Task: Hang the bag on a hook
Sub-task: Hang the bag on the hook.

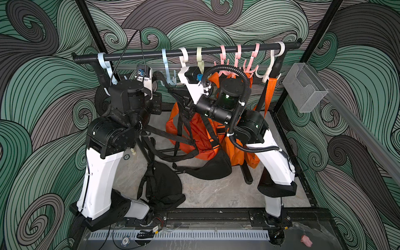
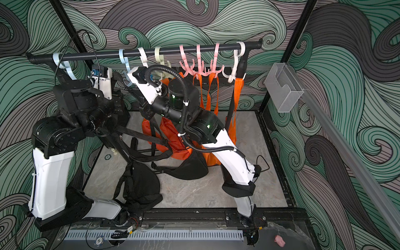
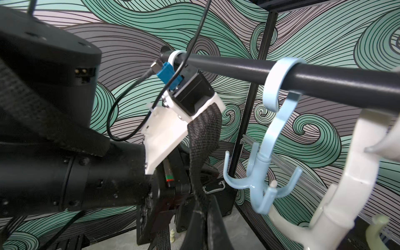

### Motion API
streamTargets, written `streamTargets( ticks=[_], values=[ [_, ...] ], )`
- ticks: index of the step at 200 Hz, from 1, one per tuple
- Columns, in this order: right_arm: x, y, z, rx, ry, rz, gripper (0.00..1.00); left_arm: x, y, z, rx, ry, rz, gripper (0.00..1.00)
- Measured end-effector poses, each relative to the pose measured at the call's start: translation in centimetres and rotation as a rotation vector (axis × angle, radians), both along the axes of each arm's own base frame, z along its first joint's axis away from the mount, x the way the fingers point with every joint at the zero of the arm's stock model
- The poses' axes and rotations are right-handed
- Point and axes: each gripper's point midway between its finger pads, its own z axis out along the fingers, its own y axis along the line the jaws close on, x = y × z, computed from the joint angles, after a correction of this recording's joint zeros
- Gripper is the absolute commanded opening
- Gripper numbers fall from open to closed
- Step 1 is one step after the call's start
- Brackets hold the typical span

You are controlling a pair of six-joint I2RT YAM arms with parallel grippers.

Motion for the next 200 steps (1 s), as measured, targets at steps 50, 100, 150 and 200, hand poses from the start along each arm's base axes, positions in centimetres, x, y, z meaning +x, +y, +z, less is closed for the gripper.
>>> streamTargets(
  ticks=[50,100,150,200],
  values=[
    [2.4,-0.4,-0.8,0.009,0.042,-0.018,0.0,1.9,-0.5,-1.7,0.015,0.058,0.003,0.0],
    [3.4,-0.5,-1.7,-0.003,0.075,-0.028,0.0,2.7,-1.0,-3.7,0.009,0.116,-0.009,0.0],
    [4.2,-0.1,-5.7,-0.086,0.138,-0.056,0.0,3.0,-1.8,-6.9,0.01,0.197,-0.034,0.0],
    [6.3,-2.8,-6.1,-0.066,0.149,-0.185,0.0,4.3,-3.0,-8.0,0.003,0.221,-0.058,0.0]
  ],
)
